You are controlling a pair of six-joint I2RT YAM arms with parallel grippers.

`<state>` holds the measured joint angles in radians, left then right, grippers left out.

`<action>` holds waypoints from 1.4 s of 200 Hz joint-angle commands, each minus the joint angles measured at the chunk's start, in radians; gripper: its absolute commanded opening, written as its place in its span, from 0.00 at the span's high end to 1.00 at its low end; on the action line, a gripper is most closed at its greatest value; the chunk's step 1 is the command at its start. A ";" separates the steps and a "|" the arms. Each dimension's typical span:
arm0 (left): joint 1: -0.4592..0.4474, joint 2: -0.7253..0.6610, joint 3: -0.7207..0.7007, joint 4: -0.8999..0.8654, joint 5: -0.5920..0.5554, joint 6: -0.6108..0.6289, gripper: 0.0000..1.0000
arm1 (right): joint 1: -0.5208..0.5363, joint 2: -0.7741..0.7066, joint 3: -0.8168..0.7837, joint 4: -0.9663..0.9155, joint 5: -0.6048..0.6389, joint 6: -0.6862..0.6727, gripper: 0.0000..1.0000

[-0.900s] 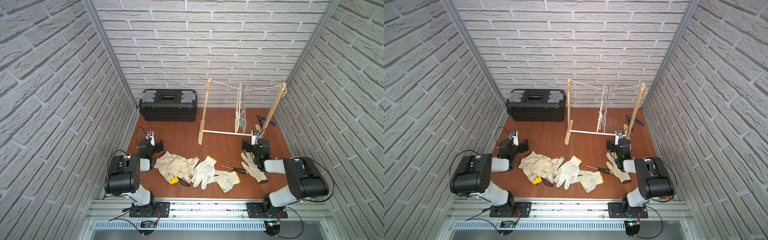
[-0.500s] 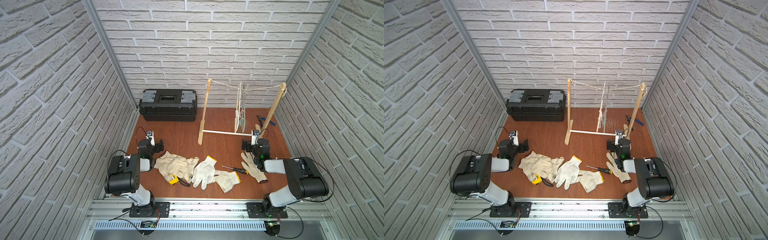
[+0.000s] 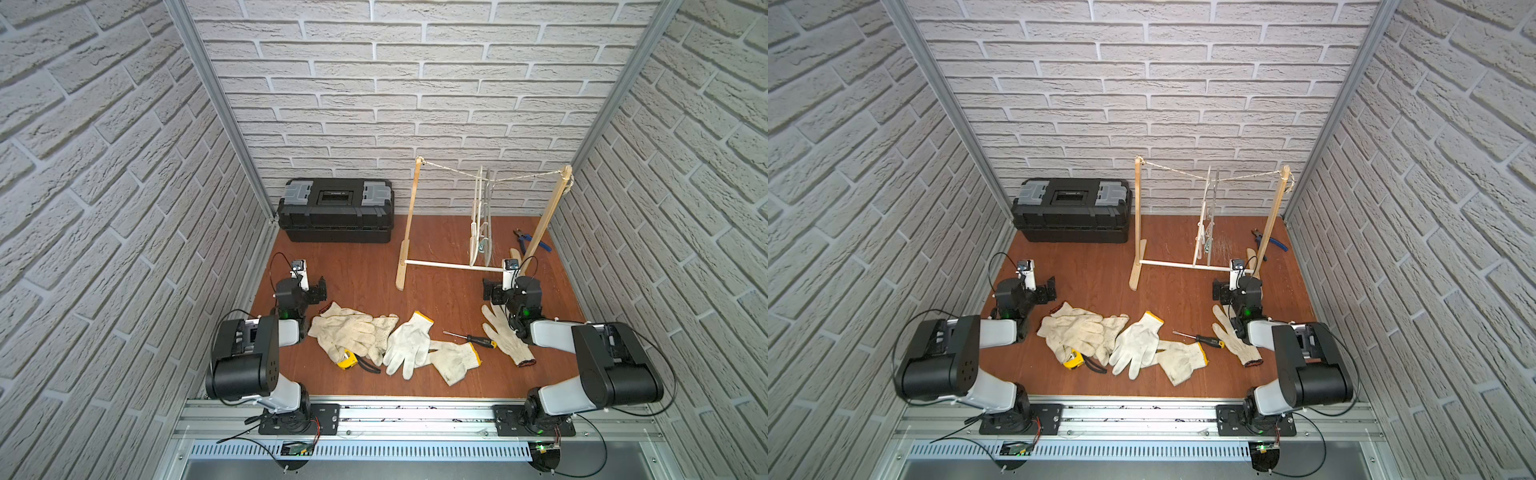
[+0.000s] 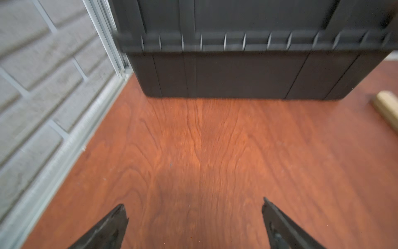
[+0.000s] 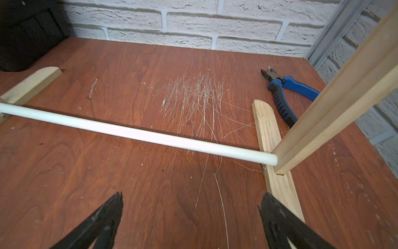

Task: Clip the gloves onto a hanger to dry
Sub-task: Move the clothesline to the center of the board.

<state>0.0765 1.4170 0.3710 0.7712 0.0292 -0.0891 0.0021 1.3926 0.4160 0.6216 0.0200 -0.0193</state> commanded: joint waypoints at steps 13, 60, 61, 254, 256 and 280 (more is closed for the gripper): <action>-0.033 -0.232 -0.013 -0.199 -0.046 -0.071 0.02 | 0.004 -0.266 0.013 -0.191 -0.038 0.019 0.01; -0.143 -0.467 0.089 -0.546 -0.025 -0.095 0.02 | 0.004 -0.579 0.122 -0.613 -0.027 0.038 0.02; -0.146 -0.468 0.093 -0.550 -0.022 -0.096 0.02 | 0.004 -0.583 0.125 -0.620 -0.024 0.042 0.02; -0.564 0.087 0.817 -0.507 0.162 -0.128 0.02 | -0.353 -0.251 0.524 -0.317 -0.297 0.001 0.16; -0.564 0.089 0.819 -0.507 0.160 -0.126 0.02 | -0.353 -0.245 0.530 -0.318 -0.302 -0.003 0.17; -0.552 0.112 0.843 -0.507 0.169 -0.125 0.03 | -0.372 -0.166 0.594 -0.326 -0.343 -0.016 0.21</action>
<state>-0.4843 1.5120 1.1717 0.1951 0.1692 -0.2199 -0.3508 1.1778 0.9470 0.2035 -0.2287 -0.0151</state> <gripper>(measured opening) 0.974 0.819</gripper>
